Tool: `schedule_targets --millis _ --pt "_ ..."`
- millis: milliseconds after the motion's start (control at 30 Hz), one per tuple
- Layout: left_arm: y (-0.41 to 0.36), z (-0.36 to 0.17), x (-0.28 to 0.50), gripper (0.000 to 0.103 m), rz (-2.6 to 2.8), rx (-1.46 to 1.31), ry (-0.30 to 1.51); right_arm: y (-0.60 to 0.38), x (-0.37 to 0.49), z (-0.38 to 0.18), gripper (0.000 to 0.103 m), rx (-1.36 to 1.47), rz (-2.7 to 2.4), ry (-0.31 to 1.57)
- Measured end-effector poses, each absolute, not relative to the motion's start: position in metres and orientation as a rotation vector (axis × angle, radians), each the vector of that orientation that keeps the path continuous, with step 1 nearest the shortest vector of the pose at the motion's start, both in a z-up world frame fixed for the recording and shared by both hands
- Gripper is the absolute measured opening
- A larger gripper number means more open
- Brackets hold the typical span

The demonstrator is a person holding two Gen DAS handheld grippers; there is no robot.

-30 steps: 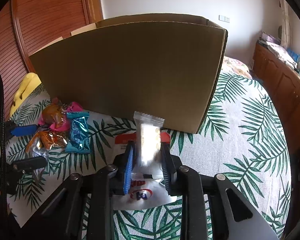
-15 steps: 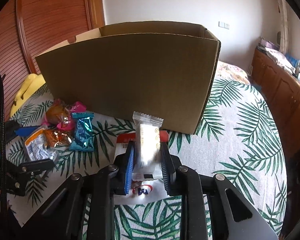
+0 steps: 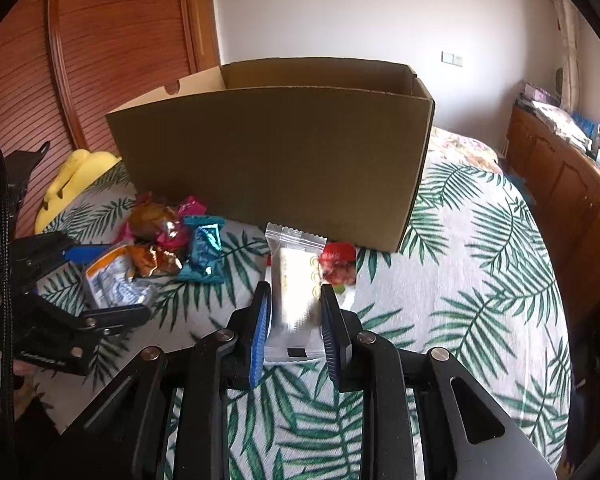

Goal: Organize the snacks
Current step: 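Lift both held snacks and carry them over the cardboard box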

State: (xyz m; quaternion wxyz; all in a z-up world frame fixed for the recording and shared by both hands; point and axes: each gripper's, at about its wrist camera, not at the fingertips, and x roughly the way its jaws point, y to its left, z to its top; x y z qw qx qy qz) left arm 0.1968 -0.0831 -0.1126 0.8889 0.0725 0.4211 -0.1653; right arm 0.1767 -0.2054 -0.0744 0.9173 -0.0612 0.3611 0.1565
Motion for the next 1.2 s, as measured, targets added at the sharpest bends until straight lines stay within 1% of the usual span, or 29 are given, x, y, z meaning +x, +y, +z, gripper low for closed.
schedule_targets --millis 367,500,600,1000,1200 --pt "-0.093 -0.113 0.196 0.091 -0.354 0.154 0.882 -0.208 0.160 -0.084 0.023 -0.087 0.326 0.759" --pt "-0.093 -0.113 0.195 0.088 -0.355 0.143 0.882 -0.208 0.158 -0.085 0.023 -0.075 0.326 0.760" --pt "-0.088 -0.113 0.192 0.082 -0.339 0.131 0.875 -0.208 0.157 -0.087 0.023 -0.070 0.327 0.760" --pt "-0.072 -0.111 0.183 0.082 -0.363 0.035 0.867 -0.206 0.156 -0.091 0.023 -0.075 0.333 0.762" --pt "-0.066 -0.099 0.179 0.082 -0.374 0.022 0.835 -0.207 0.156 -0.090 0.023 -0.068 0.339 0.760"
